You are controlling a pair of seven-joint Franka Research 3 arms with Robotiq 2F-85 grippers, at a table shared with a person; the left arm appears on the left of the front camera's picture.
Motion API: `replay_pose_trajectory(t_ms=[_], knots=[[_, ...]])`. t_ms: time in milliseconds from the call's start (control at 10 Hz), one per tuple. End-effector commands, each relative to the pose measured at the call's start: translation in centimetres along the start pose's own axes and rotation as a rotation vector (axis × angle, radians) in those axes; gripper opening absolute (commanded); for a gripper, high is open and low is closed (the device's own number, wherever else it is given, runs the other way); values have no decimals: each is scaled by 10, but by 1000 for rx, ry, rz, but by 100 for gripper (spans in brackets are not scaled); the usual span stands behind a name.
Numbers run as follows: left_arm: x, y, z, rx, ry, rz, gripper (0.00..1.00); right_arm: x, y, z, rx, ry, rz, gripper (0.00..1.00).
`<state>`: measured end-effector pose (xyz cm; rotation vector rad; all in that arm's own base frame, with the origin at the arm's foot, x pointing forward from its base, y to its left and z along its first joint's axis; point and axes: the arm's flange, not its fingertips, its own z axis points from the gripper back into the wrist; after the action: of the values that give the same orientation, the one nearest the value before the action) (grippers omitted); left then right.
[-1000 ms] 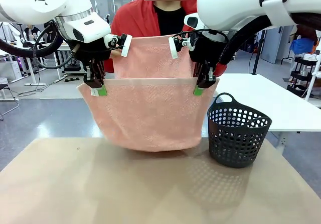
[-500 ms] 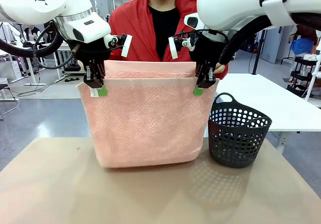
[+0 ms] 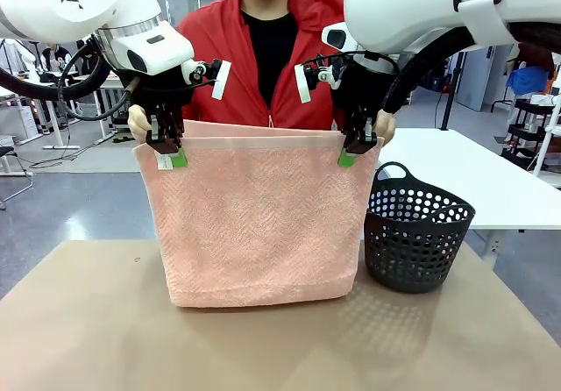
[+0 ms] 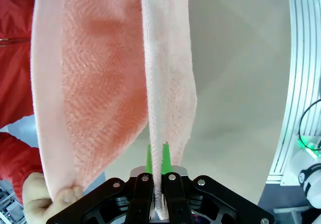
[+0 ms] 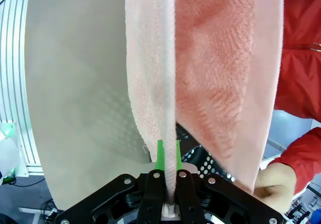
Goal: Fold the towel.
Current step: Release the end of the 100 cm Hotel Towel you were holding and grab the top end of the folded side.
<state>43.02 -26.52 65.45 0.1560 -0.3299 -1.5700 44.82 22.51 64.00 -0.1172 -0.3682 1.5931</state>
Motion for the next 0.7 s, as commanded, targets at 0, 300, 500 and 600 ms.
replay_pose_trajectory(t_ms=[0,300,500,600], knots=[[0,1,1,2,-1,1,0,-1,-1,1,-3,0,-3,0],[0,1,1,2,-1,1,0,-1,-1,1,-3,0,-3,0],[0,1,1,2,-1,1,0,-1,-1,1,-3,0,-3,0],[0,1,1,2,-1,1,0,-1,-1,1,-3,0,-3,0]])
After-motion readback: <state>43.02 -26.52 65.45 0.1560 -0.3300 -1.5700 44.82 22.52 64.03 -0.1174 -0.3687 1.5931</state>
